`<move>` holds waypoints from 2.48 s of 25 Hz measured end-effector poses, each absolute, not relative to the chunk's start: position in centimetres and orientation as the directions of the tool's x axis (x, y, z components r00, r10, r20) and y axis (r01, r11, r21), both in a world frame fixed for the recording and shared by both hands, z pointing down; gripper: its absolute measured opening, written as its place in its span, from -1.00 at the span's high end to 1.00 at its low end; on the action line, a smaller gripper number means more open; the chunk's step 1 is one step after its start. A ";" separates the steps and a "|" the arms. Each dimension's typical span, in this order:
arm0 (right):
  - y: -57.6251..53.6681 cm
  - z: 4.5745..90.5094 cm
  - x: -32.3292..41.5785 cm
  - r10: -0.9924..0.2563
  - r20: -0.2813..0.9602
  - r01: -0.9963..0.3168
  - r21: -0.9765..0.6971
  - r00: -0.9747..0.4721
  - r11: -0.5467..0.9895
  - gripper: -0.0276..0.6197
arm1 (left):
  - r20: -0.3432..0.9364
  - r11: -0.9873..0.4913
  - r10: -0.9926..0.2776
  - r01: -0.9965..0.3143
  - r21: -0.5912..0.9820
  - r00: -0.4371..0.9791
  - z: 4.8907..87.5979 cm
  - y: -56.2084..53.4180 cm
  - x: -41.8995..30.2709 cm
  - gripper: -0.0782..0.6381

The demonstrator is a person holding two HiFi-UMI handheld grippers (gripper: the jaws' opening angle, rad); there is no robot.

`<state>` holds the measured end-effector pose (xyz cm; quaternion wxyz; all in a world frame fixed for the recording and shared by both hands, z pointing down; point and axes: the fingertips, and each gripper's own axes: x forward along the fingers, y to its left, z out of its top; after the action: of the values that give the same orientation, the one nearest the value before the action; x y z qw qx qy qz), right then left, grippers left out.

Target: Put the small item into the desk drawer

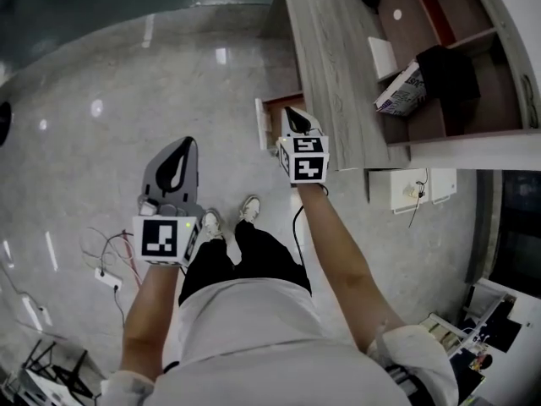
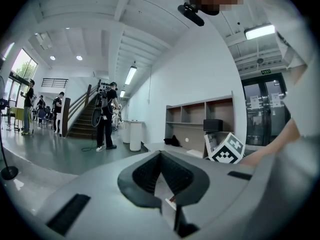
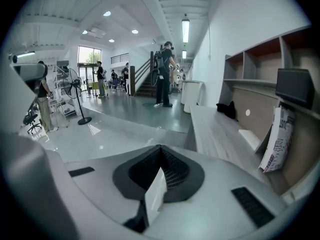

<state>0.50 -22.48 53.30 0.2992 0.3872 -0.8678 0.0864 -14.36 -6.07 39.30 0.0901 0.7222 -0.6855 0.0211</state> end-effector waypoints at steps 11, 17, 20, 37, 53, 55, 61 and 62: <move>-21.5 39.6 3.1 -0.704 0.365 -0.734 0.077 -0.609 0.675 0.85 | 0.071 -0.080 -0.994 -0.996 0.040 0.083 33.2 -5.3 -15.2 0.73; -20.5 33.6 5.2 -0.733 0.243 -0.746 0.052 -0.635 0.663 0.85 | 0.036 -0.075 -0.997 -0.997 0.014 0.075 30.3 -5.5 -15.6 0.73; -19.9 31.2 6.2 -0.744 0.190 -0.752 0.046 -0.640 0.658 0.85 | 0.011 -0.064 -0.998 -0.998 0.011 0.064 29.0 -5.6 -16.3 0.73; -14.5 24.1 12.6 -0.757 0.045 -0.754 0.072 -0.652 0.653 0.85 | -0.037 0.036 -0.999 -0.999 0.036 -0.037 26.2 -3.5 -20.4 0.73; -13.5 24.9 15.1 -0.837 0.046 -0.834 0.069 -0.546 0.547 0.85 | -0.020 0.056 -0.998 -0.998 0.008 -0.056 26.2 -2.8 -21.3 0.73; -13.7 24.2 14.4 -0.829 0.033 -0.826 0.077 -0.558 0.559 0.85 | -0.021 0.045 -0.999 -0.999 0.005 -0.045 26.2 -3.0 -20.8 0.73; -13.8 23.1 13.8 -0.823 0.023 -0.817 0.101 -0.568 0.567 0.85 | -0.026 0.036 -0.999 -0.999 0.013 -0.036 26.2 -2.8 -20.5 0.73; -13.8 23.1 13.8 -0.824 0.024 -0.819 0.102 -0.566 0.565 0.84 | -0.026 0.036 -0.999 -0.999 0.014 -0.036 26.2 -2.8 -20.5 0.73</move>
<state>13.82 -13.84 23.08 0.0342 0.4648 -0.8839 -0.0395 -20.55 -2.78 26.23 -0.0045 0.6942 -0.7197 -0.0142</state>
